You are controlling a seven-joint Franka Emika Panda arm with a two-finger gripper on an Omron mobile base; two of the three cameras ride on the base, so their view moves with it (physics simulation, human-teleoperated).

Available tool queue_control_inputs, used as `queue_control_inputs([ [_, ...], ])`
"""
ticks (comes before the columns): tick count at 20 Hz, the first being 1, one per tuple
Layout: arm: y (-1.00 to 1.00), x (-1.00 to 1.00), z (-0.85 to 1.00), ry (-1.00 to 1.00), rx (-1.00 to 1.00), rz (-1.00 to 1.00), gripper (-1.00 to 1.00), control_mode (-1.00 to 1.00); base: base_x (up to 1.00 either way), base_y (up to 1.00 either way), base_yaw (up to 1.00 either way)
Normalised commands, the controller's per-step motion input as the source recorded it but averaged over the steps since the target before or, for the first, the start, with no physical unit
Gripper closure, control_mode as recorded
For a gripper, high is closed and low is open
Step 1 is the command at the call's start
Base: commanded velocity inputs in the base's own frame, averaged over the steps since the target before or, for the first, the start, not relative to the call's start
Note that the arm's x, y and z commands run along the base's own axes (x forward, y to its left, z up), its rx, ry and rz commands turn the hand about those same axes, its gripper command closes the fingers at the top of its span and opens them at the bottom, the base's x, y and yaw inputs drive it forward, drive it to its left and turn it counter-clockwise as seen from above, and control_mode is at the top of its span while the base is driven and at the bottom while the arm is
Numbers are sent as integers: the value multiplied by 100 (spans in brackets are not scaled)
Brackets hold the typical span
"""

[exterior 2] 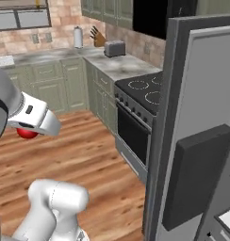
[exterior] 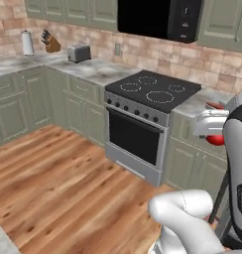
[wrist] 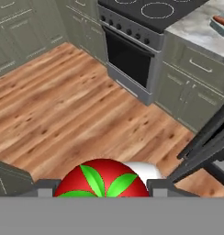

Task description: Take the tomato and carrot out of the freezer and place them in the tupperware container on the counter. Then put the tupperware containing the vegetables back in the freezer.

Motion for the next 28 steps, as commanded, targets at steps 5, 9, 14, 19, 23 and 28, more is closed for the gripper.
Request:
queue_control_inputs([
  [5, 0, 0, 0, 0, 0, 0, 100, 100, 100, 51, 25],
  [9, 0, 0, 0, 0, 0, 0, 100, 100, 100, 39, 7],
  [14, 0, 0, 0, 0, 0, 0, 100, 100, 100, 27, -32],
  [19, 0, 0, 0, 0, 0, 0, 100, 100, 98, 26, -51],
  [23, 0, 0, 0, 0, 0, 0, 100, 100, 81, 3, -56],
  [28, 0, 0, 0, 0, 0, 0, 100, 100, 58, -11, -62],
])
